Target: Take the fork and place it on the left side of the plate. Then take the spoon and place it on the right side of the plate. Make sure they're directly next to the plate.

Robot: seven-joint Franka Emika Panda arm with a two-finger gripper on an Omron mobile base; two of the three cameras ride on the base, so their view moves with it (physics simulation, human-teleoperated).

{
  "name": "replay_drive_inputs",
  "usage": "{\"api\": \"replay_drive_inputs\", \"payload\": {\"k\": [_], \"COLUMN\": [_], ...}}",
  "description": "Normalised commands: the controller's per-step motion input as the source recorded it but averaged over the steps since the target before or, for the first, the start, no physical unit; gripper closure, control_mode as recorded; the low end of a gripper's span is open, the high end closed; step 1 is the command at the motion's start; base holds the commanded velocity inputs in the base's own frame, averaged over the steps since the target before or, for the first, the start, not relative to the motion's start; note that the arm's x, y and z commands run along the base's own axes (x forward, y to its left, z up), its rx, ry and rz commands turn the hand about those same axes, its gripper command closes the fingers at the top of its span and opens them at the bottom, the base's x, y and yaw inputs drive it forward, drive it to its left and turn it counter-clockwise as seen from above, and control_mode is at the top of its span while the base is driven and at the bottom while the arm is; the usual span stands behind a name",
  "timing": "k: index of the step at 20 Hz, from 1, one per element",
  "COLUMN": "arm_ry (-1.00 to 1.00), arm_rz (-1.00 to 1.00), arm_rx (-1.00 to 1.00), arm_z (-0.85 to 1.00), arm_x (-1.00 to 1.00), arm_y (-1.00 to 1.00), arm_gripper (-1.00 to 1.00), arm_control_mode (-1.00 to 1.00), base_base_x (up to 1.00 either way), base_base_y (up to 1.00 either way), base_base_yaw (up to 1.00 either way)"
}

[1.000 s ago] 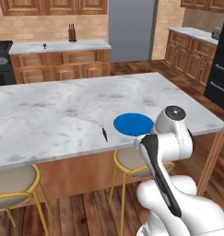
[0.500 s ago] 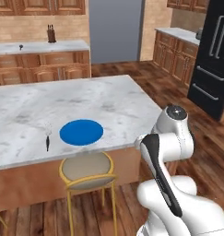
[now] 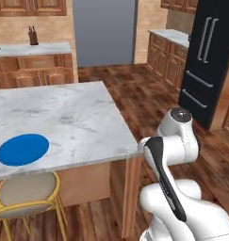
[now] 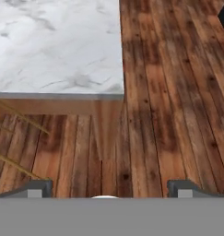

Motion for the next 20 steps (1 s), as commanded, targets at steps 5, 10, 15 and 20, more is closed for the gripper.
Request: {"api": "replay_drive_inputs", "payload": {"k": [5, 10, 15, 20], "arm_ry": [0.0, 0.0, 0.0, 0.0], "arm_rz": [0.0, 0.0, 0.0, 0.0], "arm_rx": [0.0, 0.0, 0.0, 0.0], "arm_z": [0.0, 0.0, 0.0, 0.0], "arm_x": [0.0, 0.0, 0.0, 0.0], "arm_y": [0.0, 0.0, 0.0, 0.0], "arm_gripper": [-1.0, -1.0, -1.0, -1.0], "arm_control_mode": [1.0, 1.0, 1.0, 1.0], "base_base_x": [0.71, 0.78, 0.94, 1.0], "base_base_y": [-1.0, -1.0, -0.93, -0.56], "base_base_yaw": [0.09, 0.1, 0.15, 0.27]}}
